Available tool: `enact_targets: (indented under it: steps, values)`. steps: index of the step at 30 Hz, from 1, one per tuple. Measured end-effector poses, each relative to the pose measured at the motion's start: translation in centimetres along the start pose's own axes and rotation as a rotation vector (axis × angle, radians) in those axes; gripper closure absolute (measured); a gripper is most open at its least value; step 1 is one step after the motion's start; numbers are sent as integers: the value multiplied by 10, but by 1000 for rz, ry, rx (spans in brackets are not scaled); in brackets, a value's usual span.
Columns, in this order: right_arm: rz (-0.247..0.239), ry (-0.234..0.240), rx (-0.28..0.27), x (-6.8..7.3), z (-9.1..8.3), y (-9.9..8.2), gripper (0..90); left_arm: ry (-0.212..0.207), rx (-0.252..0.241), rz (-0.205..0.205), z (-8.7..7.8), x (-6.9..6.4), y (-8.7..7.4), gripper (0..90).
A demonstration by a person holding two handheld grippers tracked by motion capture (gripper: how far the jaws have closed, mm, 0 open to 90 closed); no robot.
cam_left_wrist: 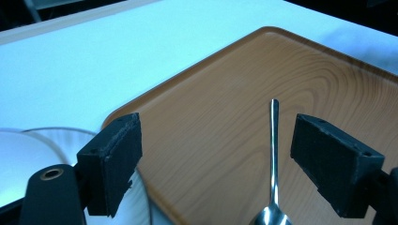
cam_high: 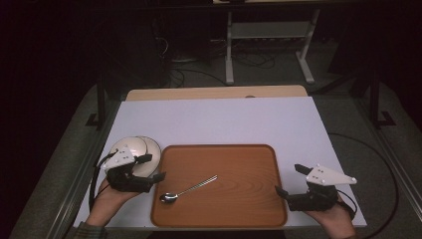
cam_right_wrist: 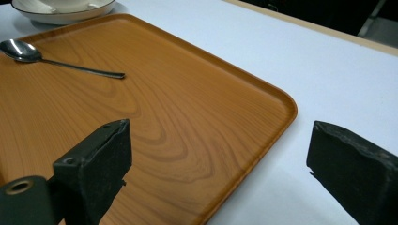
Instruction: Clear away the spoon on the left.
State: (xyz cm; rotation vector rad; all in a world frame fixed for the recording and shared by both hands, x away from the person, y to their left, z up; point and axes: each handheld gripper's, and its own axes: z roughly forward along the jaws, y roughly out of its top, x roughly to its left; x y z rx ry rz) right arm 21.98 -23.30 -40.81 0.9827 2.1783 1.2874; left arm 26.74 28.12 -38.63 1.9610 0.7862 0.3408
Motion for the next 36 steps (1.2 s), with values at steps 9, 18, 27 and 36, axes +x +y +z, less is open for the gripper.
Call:
enact_targets:
  steps: [9, 18, 27, 36]
  values:
    - [-1, 2, 1, 2, 0, 0, 64, 39, -22, -32, -26, 7, -15, 163]
    - [-2, 4, 0, 2, 0, 1, 64, 59, -7, -29, -36, 11, -29, 163]
    - [-2, 2, -3, 2, -1, 1, 64, 56, 3, -27, -35, 10, -33, 163]
    - [4, 0, -14, 1, -3, 0, 63, 51, 0, -21, -33, 9, -31, 163]
